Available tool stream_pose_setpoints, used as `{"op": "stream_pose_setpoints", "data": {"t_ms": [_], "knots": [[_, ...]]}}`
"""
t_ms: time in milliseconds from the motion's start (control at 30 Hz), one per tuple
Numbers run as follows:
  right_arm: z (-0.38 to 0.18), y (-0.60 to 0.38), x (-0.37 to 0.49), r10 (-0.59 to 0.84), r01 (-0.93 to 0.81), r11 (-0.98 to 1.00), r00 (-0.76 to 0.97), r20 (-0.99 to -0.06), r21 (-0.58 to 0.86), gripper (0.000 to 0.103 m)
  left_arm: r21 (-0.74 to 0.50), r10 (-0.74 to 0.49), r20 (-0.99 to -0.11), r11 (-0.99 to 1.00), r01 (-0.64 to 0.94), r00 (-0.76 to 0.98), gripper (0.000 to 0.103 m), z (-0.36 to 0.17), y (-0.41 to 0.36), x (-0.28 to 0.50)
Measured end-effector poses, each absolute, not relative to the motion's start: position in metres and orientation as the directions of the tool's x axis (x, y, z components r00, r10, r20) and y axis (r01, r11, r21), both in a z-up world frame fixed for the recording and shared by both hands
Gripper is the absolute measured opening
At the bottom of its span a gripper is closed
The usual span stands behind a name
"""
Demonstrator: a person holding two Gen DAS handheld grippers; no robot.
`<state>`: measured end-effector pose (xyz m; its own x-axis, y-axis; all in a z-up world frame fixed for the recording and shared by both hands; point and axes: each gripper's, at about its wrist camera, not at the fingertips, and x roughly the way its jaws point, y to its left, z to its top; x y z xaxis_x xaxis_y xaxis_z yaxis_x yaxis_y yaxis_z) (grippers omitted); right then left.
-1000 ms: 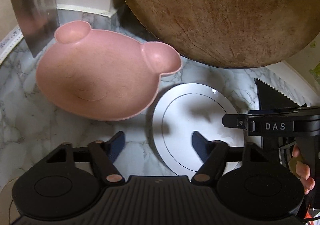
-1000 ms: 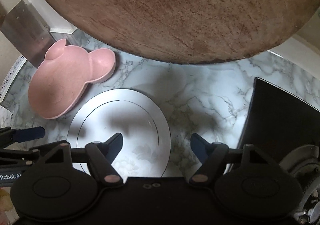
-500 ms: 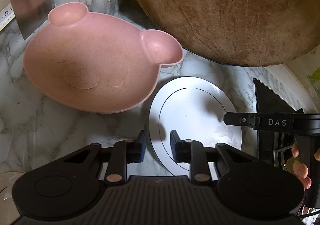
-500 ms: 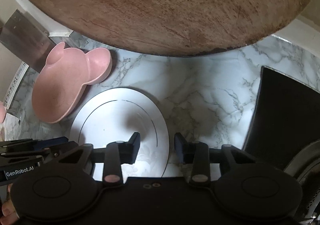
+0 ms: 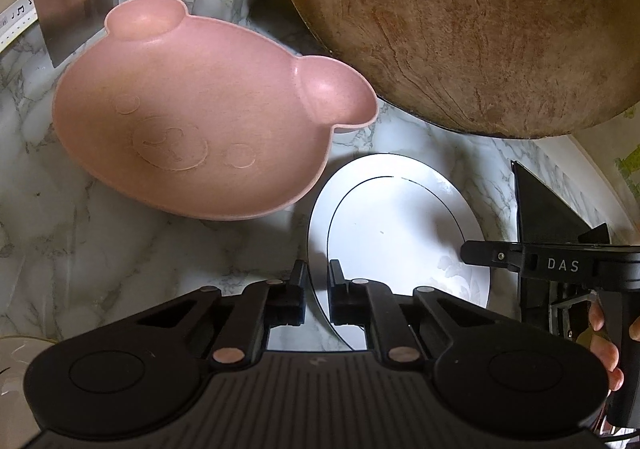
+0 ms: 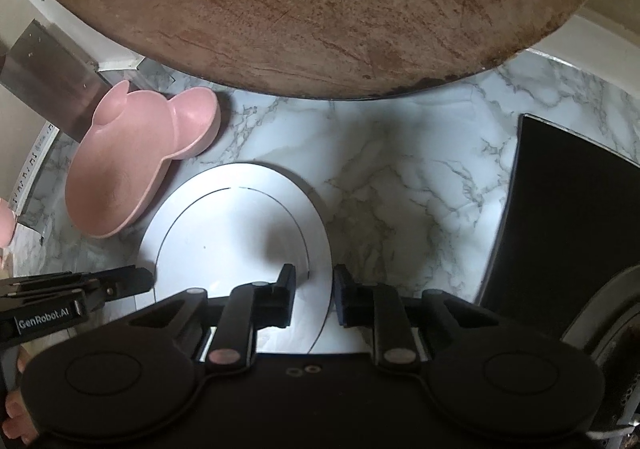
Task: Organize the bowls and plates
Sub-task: 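Lift the small white plate with both grippers toward the large plate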
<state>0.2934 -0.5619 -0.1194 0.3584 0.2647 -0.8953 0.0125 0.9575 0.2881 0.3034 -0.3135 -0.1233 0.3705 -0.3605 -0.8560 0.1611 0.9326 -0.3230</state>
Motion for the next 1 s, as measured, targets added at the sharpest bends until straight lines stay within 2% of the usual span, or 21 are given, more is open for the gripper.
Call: {"op": "stream_pose_setpoints", "data": {"t_ms": [500,1000], "knots": [[-0.107,-0.556,0.263,0.250,0.036,0.957,0.391,-0.886,0.286,0.014,-0.326,-0.378,-0.841,0.925,0.194,0.387,0.009,-0.114,-0.306,0.286],[-0.061,-0.522,0.223,0.256,0.034,0.952,0.455,-0.853,0.304,0.013,-0.330,-0.391,-0.822,0.920,0.214,0.415,0.009,-0.075,-0.266,0.248]]}}
